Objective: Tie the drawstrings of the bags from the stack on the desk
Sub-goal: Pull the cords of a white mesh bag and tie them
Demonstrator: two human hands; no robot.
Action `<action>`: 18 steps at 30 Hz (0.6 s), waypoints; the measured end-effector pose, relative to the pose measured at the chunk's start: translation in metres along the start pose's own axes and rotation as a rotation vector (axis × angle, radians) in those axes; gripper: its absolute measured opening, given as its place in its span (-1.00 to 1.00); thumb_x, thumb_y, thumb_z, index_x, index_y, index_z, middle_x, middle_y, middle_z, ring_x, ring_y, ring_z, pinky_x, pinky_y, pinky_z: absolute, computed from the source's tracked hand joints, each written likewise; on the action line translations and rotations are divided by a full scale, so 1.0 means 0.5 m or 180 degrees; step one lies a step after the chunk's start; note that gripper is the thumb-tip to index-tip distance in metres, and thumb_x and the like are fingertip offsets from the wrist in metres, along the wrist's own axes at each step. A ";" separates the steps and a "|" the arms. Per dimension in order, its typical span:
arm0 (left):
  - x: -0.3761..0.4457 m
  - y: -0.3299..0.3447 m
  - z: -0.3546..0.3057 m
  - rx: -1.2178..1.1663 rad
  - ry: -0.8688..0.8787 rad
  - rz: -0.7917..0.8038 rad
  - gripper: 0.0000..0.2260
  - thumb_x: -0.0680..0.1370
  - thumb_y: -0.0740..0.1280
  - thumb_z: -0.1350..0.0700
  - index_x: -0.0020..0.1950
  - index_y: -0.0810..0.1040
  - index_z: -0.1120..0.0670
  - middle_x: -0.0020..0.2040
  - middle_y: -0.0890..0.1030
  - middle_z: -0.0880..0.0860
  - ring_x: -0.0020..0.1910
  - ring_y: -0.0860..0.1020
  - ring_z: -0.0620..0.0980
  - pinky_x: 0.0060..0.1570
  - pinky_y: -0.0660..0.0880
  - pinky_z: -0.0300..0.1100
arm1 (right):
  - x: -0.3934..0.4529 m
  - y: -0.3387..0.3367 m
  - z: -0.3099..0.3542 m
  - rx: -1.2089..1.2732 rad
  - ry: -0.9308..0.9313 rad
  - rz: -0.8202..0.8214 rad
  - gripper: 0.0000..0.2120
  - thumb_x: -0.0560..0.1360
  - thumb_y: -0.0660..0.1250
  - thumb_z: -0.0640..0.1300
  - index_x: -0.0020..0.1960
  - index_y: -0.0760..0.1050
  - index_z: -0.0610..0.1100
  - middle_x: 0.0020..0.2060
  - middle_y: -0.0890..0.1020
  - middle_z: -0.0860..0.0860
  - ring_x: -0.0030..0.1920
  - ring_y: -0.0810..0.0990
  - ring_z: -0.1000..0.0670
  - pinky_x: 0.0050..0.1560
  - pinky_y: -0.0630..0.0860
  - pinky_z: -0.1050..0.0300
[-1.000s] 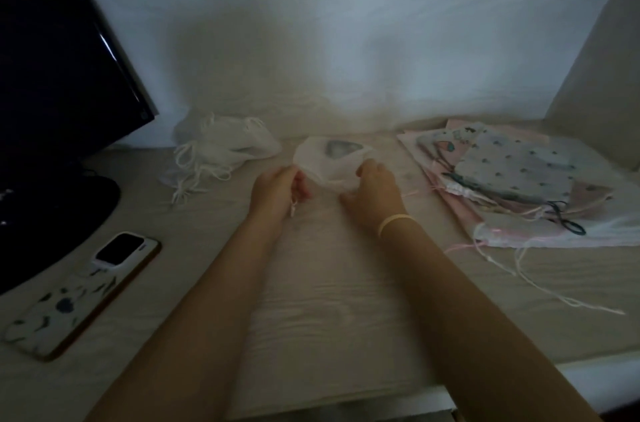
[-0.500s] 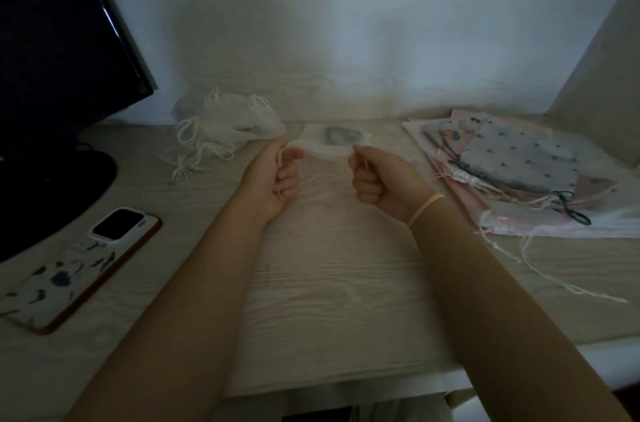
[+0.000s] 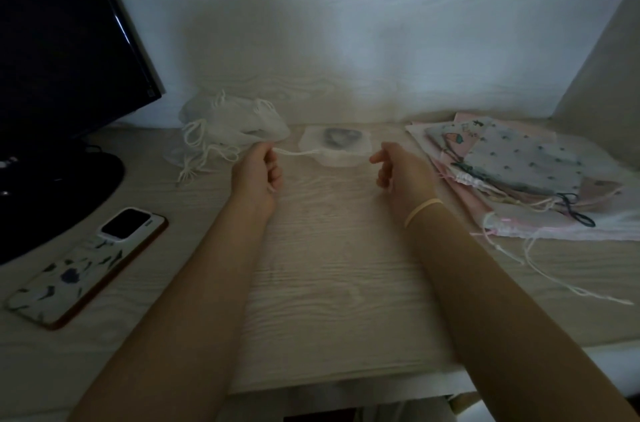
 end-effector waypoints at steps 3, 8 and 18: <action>0.001 0.014 -0.012 0.0090 0.0537 -0.0184 -0.74 0.46 0.33 0.32 -0.41 0.43 0.14 -0.56 0.43 -0.05 -0.49 0.43 -0.12 -0.37 0.42 -0.28 | -0.016 0.000 0.021 -0.0620 -0.0637 -0.0084 -0.69 0.40 0.32 -0.17 -0.52 0.51 -0.13 -0.48 0.48 -0.09 -0.41 0.43 0.00 -0.33 0.41 0.11; -0.046 0.060 -0.007 0.0202 0.0482 0.1037 -0.57 0.53 0.23 0.34 -0.54 0.49 0.10 -0.42 0.59 0.11 -0.22 0.64 0.07 -0.02 0.59 -0.10 | -0.048 0.031 0.033 -0.0163 -0.0689 0.0563 -0.83 0.34 0.33 -0.32 -0.39 0.64 -0.24 -0.46 0.58 -0.10 -0.25 0.57 -0.12 -0.09 0.53 0.02; -0.073 0.076 0.018 0.2073 0.0997 0.1177 -0.72 0.61 0.25 0.15 -0.28 0.58 0.13 -0.43 0.47 0.04 -0.57 0.35 -0.06 -0.48 0.28 -0.21 | -0.067 0.060 0.038 -0.0320 -0.1231 0.1176 -0.69 0.56 0.26 -0.16 -0.22 0.59 -0.35 -0.35 0.59 -0.29 -0.32 0.54 -0.09 -0.19 0.47 0.12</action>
Point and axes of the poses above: each hand's wrist, its own x-axis towards the middle knuckle, its own y-axis out of the palm, z = x × y, the point moved 3 cm from there along x, towards the middle knuckle
